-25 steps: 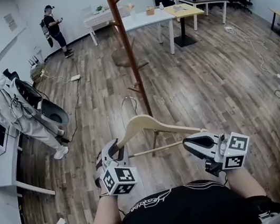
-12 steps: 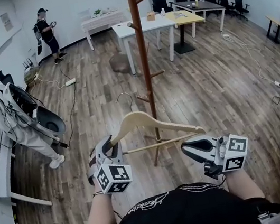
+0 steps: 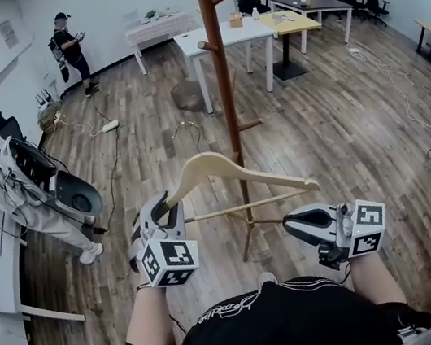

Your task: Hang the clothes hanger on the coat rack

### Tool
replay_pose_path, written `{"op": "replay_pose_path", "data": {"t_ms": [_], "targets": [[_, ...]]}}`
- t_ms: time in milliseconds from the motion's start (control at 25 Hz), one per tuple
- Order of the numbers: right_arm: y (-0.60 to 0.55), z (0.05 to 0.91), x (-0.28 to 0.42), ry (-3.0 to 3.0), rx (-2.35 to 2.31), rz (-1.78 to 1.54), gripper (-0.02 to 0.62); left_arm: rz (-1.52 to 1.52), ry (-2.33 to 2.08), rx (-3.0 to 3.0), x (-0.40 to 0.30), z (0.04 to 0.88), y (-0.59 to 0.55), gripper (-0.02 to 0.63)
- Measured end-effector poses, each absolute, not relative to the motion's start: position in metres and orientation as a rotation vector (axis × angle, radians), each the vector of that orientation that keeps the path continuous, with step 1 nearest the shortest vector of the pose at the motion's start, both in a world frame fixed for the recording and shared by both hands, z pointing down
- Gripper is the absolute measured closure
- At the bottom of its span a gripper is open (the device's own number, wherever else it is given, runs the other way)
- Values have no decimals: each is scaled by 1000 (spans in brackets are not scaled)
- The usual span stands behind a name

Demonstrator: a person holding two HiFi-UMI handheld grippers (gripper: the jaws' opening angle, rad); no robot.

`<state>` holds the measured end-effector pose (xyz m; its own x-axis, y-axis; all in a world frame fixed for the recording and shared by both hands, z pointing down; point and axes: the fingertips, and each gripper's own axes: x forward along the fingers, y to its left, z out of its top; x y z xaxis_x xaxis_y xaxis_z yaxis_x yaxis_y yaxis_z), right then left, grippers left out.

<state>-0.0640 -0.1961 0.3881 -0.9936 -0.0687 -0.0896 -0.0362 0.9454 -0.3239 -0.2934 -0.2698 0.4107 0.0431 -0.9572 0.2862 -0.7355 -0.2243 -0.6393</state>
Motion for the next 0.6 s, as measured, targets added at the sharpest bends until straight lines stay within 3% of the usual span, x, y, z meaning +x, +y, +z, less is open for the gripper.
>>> {"op": "replay_pose_path", "data": {"t_ms": [600], "targets": [[-305, 375, -66, 3029, -117, -388, 555, -875, 1617, -1977, -281, 338, -392, 512]]}}
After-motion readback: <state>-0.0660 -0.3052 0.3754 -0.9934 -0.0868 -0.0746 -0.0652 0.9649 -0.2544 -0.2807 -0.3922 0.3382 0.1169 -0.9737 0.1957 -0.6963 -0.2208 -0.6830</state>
